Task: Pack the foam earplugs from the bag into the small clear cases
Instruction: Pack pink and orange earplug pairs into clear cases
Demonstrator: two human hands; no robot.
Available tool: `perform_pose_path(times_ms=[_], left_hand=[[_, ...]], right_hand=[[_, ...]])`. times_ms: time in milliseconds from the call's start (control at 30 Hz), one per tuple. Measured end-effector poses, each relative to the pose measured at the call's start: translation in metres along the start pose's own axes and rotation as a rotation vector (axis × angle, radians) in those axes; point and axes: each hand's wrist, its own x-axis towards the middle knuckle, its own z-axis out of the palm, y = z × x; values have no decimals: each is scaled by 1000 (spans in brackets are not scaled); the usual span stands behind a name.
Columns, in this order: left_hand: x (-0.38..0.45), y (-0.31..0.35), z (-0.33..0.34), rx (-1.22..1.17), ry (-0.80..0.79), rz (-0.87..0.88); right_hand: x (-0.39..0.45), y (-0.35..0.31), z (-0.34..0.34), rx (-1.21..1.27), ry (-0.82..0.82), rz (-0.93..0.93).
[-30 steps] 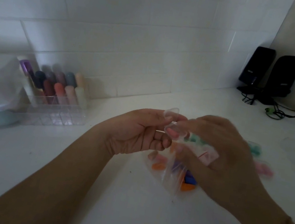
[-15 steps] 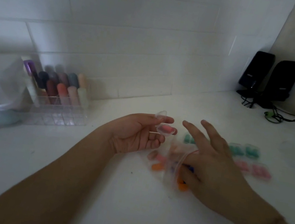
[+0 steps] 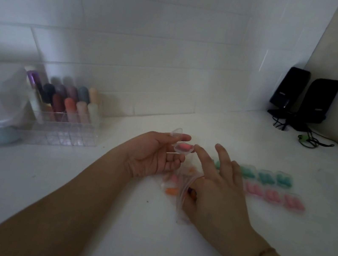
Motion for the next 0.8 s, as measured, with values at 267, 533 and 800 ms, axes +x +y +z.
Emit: perform_pose_path(times_ms=[267,533,800], left_hand=[[3,4,0,-59,163,40],[-3,8,5,-21,141,100],[-10,11,10,-13,12,167]], right_hand=[[0,1,4,81,12,100],[-3,19,-28,-39,-10,-83],[-1,60,-85,173,-255,-45]])
